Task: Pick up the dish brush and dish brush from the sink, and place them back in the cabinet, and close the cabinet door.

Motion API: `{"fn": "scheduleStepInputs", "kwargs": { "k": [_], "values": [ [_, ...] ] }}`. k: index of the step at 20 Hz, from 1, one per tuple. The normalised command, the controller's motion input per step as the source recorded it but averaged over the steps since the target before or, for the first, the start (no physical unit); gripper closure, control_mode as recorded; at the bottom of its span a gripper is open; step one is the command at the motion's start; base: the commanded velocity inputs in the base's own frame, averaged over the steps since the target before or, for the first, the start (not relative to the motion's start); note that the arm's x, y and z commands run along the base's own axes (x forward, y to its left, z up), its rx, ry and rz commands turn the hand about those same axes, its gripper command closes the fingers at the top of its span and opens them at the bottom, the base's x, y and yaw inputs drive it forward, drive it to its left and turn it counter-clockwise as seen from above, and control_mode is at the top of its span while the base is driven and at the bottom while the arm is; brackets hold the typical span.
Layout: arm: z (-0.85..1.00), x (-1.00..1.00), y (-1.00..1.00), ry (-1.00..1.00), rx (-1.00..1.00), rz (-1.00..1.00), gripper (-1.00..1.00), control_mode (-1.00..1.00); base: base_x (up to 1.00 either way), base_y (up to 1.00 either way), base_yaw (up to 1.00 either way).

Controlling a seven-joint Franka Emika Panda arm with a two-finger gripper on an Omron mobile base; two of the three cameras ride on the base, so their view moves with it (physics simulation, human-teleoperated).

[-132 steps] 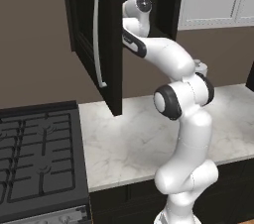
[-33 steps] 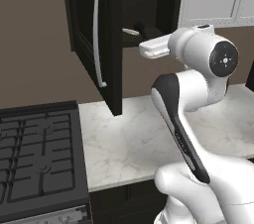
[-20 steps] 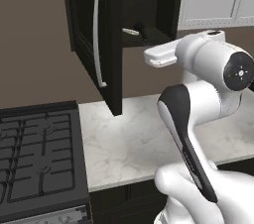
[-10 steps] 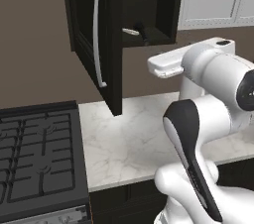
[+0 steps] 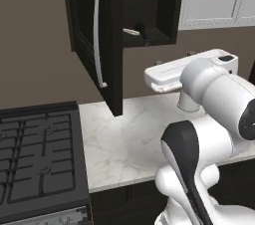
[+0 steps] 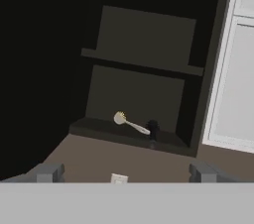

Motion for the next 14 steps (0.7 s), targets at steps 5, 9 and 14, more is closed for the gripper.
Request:
{"fn": "scheduleStepInputs", "kwargs": {
  "k": [5, 9, 14],
  "values": [
    [0.0, -0.37, 0.18, -0.01, 0.04, 0.0, -1.0, -1.0, 0.0, 0.0, 0.0],
    [0.0, -0.35, 0.12, 0.0, 0.05, 0.02, -1.0, -1.0, 0.0, 0.0, 0.0],
    [0.0, -0.4, 0.11, 0.0, 0.03, 0.03, -1.0, -1.0, 0.0, 0.0, 0.0]
  ]
}}
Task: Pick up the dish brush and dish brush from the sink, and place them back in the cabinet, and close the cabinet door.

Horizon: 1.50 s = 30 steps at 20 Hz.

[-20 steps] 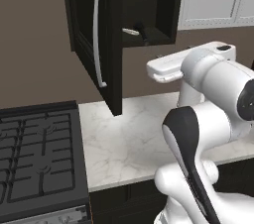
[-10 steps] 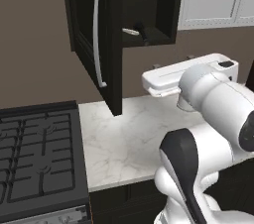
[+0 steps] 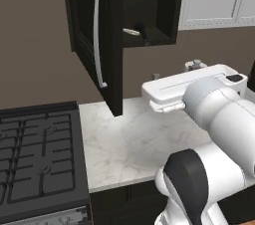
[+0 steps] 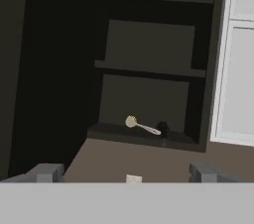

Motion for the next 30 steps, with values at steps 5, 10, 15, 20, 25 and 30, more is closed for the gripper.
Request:
{"fn": "scheduleStepInputs", "kwargs": {
  "k": [5, 10, 15, 20, 25, 30],
  "values": [
    [0.0, -0.4, 0.14, 0.0, 0.03, 0.07, -1.0, -1.0, 0.0, 0.0, 0.0],
    [0.0, -0.17, 0.31, 0.0, 0.01, 0.09, -1.0, -1.0, 0.0, 0.0, 0.0],
    [0.0, -0.1, 0.37, 0.0, 0.0, 0.08, -1.0, -1.0, 0.0, 0.0, 0.0],
    [0.0, -0.07, 0.33, 0.0, 0.0, 0.06, -1.0, -1.0, 0.0, 0.0, 0.0],
    [0.0, 0.0, 0.31, 0.0, 0.0, 0.03, -1.0, -1.0, 0.0, 0.0, 0.0],
    [0.0, 0.0, 0.27, 0.0, 0.0, 0.0, -1.0, -1.0, 0.0, 0.0, 0.0]
  ]
}}
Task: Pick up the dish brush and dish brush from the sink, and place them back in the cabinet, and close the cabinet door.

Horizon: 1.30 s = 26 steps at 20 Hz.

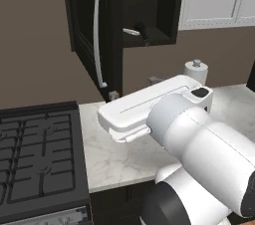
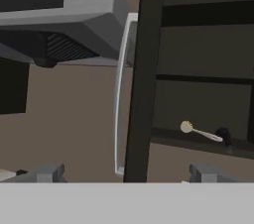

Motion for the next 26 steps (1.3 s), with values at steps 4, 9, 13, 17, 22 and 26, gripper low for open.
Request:
{"fn": "scheduleStepInputs", "kwargs": {
  "k": [4, 9, 13, 17, 22, 26],
  "values": [
    [-0.01, 0.0, 0.17, 0.0, 0.0, 0.0, -1.0, -1.0, 0.0, 0.0, 0.0],
    [-0.11, 0.0, 0.2, 0.0, 0.0, 0.0, -1.0, -1.0, 0.0, 0.0, 0.0],
    [-0.21, 0.0, 0.13, -0.01, 0.0, -0.02, -1.0, -1.0, 0.0, 0.0, 0.0],
    [-0.29, 0.01, 0.24, -0.04, 0.0, -0.05, -1.0, -1.0, 0.0, 0.0, 0.0],
    [-0.17, 0.02, 0.37, -0.05, 0.0, -0.12, -1.0, -1.0, 0.0, 0.0, 0.0],
    [-0.03, 0.07, 0.26, -0.06, 0.0, -0.15, -1.0, -1.0, 0.0, 0.0, 0.0]
  ]
}}
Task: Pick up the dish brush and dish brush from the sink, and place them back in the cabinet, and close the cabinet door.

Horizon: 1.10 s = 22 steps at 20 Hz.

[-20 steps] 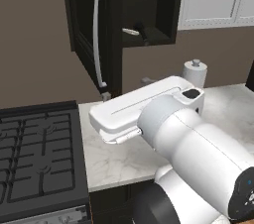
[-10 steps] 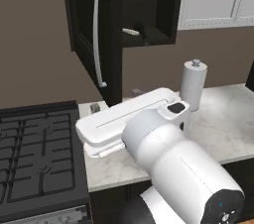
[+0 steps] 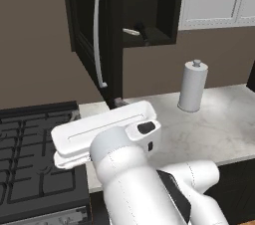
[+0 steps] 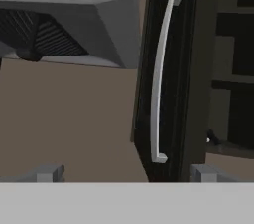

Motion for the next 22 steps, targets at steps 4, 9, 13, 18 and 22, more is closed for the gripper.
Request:
{"fn": "scheduleStepInputs", "kwargs": {
  "k": [4, 9, 13, 18, 22],
  "values": [
    [0.0, 0.14, 0.01, -0.07, 0.0, -0.2, -1.0, -1.0, 0.0, 0.0, 0.0],
    [0.0, 0.23, 0.0, -0.05, 0.01, -0.2, -1.0, -1.0, 0.0, 0.0, 0.0],
    [0.0, 0.21, 0.0, -0.05, 0.01, -0.19, -1.0, -1.0, 0.0, 0.0, 0.0],
    [0.0, 0.27, 0.0, -0.04, 0.01, -0.17, -1.0, -1.0, 0.0, 0.0, 0.0],
    [-0.01, 0.33, 0.0, -0.03, 0.02, -0.15, -1.0, -1.0, 0.0, 0.0, 0.0]
  ]
}}
